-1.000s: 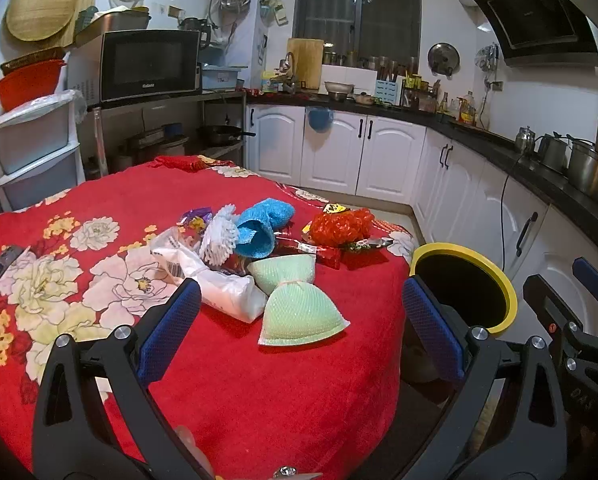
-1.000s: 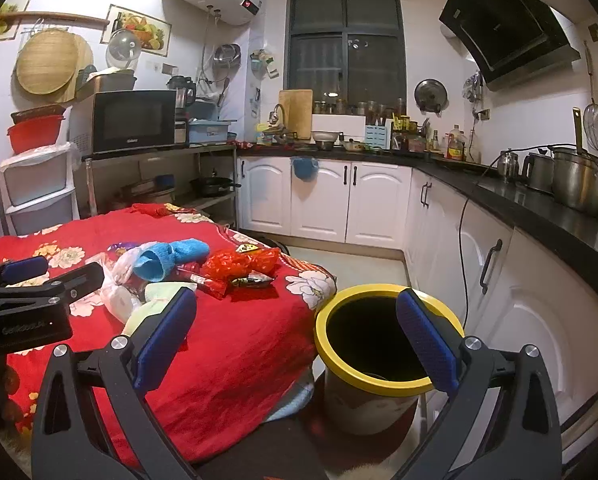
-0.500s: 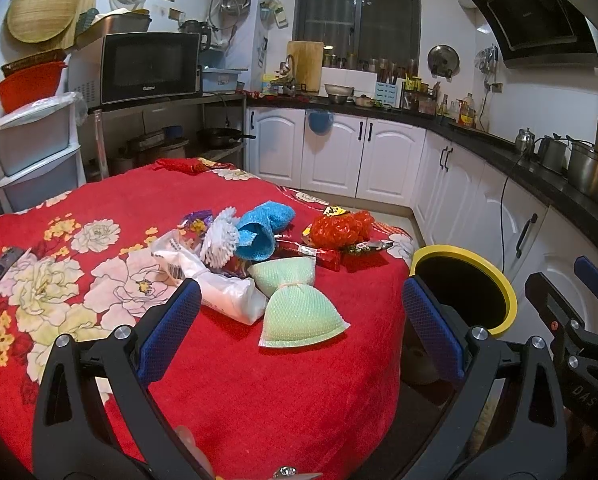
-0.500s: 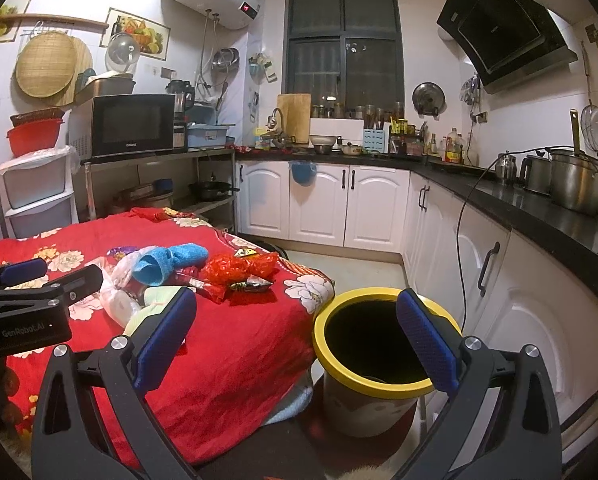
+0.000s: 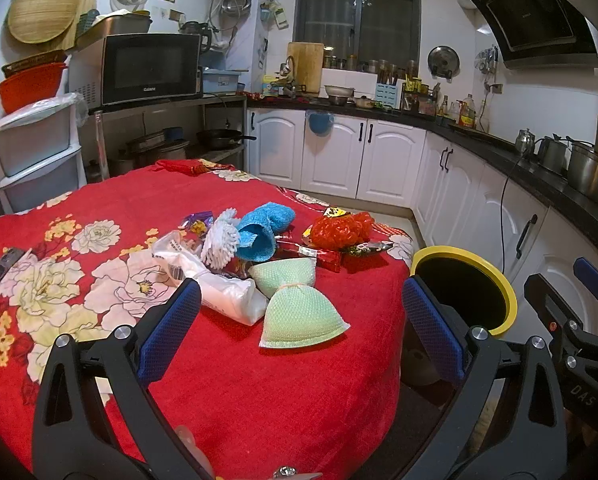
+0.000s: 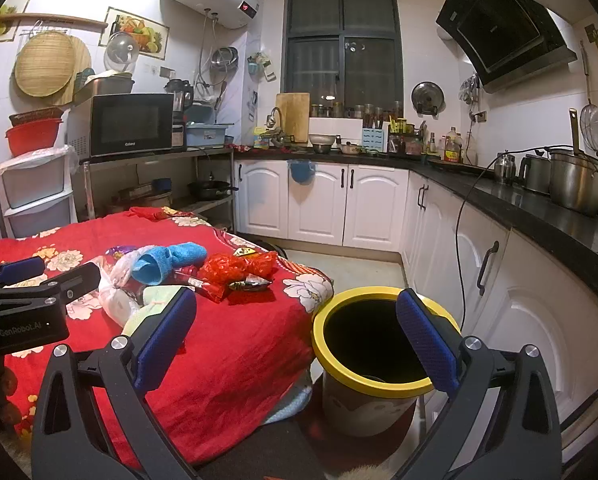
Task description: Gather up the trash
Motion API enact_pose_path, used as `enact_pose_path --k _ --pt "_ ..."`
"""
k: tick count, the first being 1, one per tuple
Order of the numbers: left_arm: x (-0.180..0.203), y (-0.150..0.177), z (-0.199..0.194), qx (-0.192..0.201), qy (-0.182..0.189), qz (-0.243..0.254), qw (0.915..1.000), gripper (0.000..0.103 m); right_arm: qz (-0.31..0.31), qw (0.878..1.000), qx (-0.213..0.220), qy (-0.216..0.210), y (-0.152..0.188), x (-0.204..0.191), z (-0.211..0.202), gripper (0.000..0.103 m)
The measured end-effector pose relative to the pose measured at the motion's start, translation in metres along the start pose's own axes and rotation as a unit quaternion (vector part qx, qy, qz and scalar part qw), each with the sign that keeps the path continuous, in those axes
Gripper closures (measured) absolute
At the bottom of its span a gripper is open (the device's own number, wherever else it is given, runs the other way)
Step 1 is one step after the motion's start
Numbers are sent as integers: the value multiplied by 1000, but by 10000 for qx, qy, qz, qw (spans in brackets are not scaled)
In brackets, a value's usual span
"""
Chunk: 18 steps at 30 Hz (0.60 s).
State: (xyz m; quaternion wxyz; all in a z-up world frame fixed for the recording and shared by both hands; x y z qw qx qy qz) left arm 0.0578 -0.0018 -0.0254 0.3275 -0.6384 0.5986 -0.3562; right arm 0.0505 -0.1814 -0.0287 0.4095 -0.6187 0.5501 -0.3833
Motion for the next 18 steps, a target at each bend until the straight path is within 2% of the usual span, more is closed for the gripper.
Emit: enact_pose_path --k 8,18 --pt "-2 -1 -1 -12 -13 -32 10000 11 -25 10000 -24 -5 0 2 0 6" --pt "-37 -12 11 -81 -126 -358 9992 11 -155 9996 -84 -208 -9 -12 18 6"
Point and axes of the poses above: each gripper's, at about its wrist camera, not at the fingertips, and z roughly the way its jaws point, x to its right, y to its underside, the point moved 7 cm from there along z, roughly the way its jaws point, and after that the axes turned 4 degrees about -x, right-handed, at the moved point
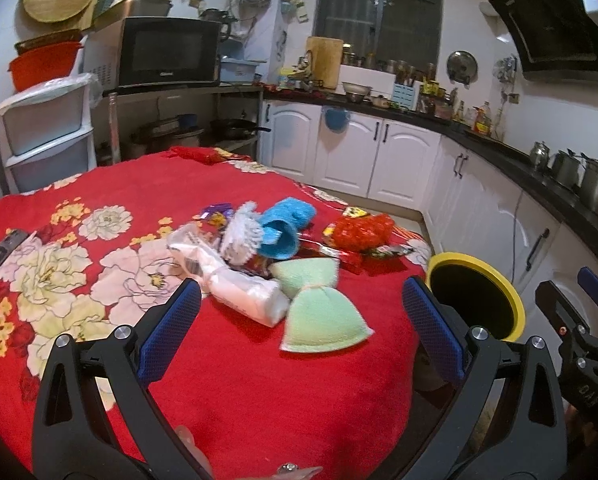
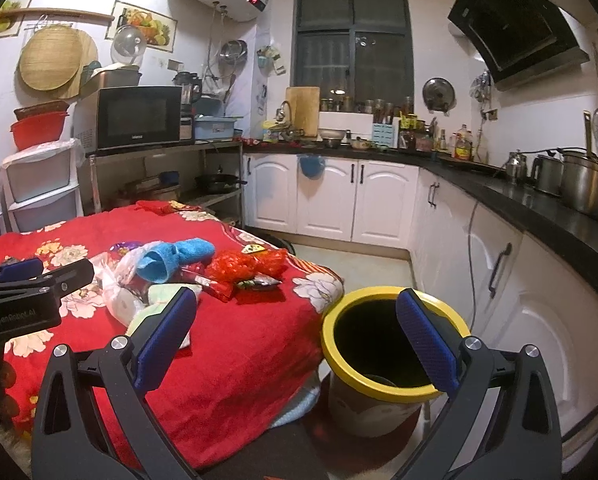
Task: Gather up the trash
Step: 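Grasp the white plastic bag with the left tool while the right tool grasps the green mesh scrubber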
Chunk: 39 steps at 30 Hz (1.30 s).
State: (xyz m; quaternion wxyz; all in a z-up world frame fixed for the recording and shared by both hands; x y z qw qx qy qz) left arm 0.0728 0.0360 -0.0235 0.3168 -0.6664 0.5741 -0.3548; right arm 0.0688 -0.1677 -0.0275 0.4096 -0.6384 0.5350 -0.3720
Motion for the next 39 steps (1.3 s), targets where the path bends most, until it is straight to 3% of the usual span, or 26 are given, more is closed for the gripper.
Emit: enact_pose_path --k 20,26,33,39 --pt "-107 -47 22 203 -930 -685 9931 11 -316 9961 -316 -764 -22 -58 61 6" --pt "-123 -59 41 107 -988 -792 9919 11 -390 9928 -556 -983 -23 -76 86 6" --pt "-139 -53 87 -525 -796 -1018 9902 11 -538 9846 -1133 -1215 -8 -98 125 6" --pt "-152 -33 130 -1153 -567 -1322 9829 11 -338 9638 -2092 -1618 22 -118 163 6"
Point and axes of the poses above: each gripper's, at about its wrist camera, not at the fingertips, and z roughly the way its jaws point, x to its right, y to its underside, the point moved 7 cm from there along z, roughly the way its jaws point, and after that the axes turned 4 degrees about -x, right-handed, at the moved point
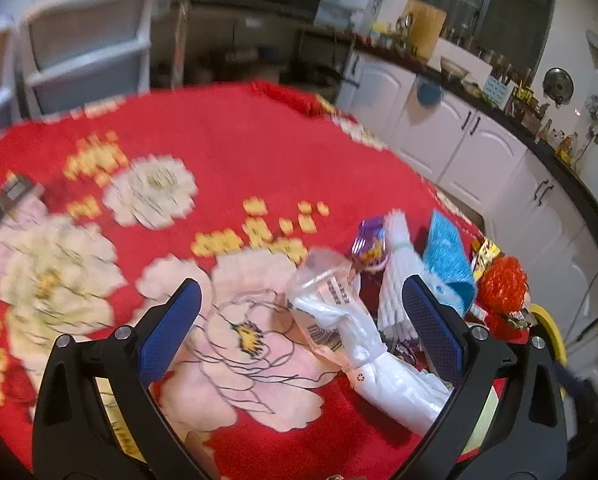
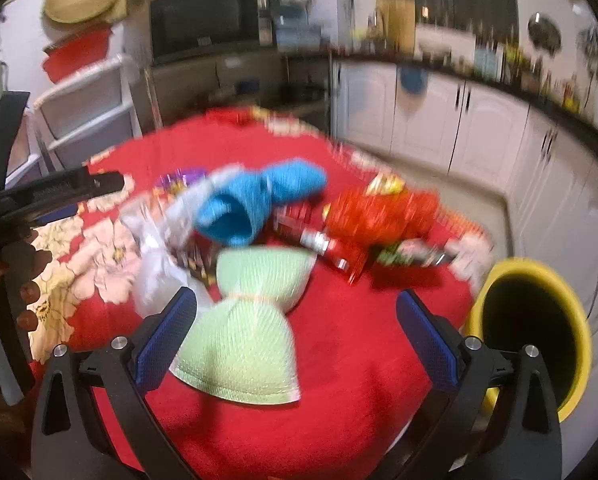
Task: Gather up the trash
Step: 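Grasp the white plastic bag with the left tool while the right tool grasps the green mesh scrubber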
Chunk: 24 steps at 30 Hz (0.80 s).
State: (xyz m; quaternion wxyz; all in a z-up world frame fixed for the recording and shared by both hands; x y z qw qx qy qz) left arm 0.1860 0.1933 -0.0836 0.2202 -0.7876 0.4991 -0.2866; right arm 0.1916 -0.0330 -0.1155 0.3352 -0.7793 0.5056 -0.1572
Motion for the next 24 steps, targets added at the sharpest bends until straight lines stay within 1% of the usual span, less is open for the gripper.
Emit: enact_pose_path --k 1,5,6,9,10,13,15,16,17,18,19,20,22,24 --pt "-3 2 8 -116 49 -97 9999 11 82 9998 -169 -109 3 -1 9 6" --pt "-8 9 29 -455 326 -412 9976 11 237 9981 -463 -339 11 -4 27 9" --pt "-8 10 33 -514 402 -469 9968 11 257 9976 -518 -373 12 -5 30 12" --pt "-11 15 43 -670 558 -642 9941 11 360 9949 -737 -589 15 -8 42 18" --pt "-13 17 46 -716 595 -706 9931 11 416 9938 -787 -668 16 -9 44 18" --pt "-16 21 55 -869 780 -923 9889 17 593 9900 -921 -887 19 -9 48 19" --pt "-19 22 57 -868 862 -1011 9873 23 634 9889 -934 -969 21 -8 47 22" --pt "-19 23 57 -882 925 -1049 9862 27 620 9884 -934 -1021 22 -8 45 26" --pt "-20 22 57 -873 973 -1073 9856 30 608 9877 -937 -1099 23 -9 44 30" --pt "-21 22 57 -879 1032 -1097 9847 35 617 9859 -956 -1226 24 -10 42 38" --pt "-22 23 56 -896 1139 -1126 9830 41 639 9840 -991 -1332 25 -11 40 43" --pt "-23 23 56 -910 1188 -1134 9822 44 669 9825 -1037 -1398 26 -12 39 47" --pt "-23 25 54 -929 1274 -1127 9810 58 630 9829 -1030 -1391 27 -12 35 49" --pt "-21 25 51 -913 1376 -1093 9802 65 647 9828 -1022 -1395 28 -11 32 50"
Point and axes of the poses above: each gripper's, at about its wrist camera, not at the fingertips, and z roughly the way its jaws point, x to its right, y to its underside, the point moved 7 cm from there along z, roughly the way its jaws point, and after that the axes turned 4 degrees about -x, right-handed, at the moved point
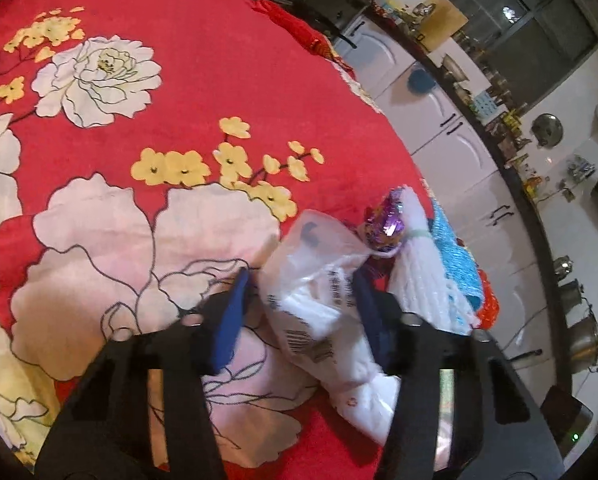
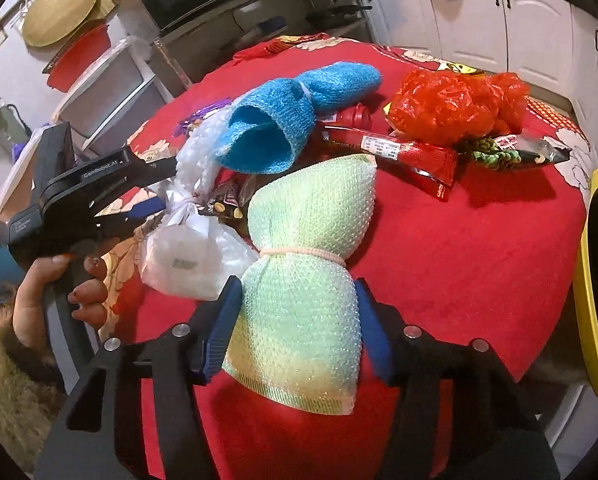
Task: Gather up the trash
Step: 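Grasp the white plastic bag with the left tool while the right tool grasps the green mesh scrubber, then lift the white bag and green scrubber and carry both over the yellow bin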
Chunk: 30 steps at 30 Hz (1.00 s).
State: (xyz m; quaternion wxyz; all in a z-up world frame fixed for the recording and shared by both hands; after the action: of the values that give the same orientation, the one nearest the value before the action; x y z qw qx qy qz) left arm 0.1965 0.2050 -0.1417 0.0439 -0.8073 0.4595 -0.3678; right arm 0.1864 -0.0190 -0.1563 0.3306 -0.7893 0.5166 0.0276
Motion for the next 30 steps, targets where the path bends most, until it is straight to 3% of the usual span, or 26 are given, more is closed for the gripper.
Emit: enact_pose_path --k 7,19,30 --pt "7 4 -15 94 -76 321 9994 72 -46 9999 80 74 6 2 -11 56" --pt "5 19 -52 346 -472 708 9958 73 -142 9996 206 97 9 3 -29 61" --pt "46 24 -92 939 -622 1393 9838 74 -273 9983 491 145 -1 -1 -53 62"
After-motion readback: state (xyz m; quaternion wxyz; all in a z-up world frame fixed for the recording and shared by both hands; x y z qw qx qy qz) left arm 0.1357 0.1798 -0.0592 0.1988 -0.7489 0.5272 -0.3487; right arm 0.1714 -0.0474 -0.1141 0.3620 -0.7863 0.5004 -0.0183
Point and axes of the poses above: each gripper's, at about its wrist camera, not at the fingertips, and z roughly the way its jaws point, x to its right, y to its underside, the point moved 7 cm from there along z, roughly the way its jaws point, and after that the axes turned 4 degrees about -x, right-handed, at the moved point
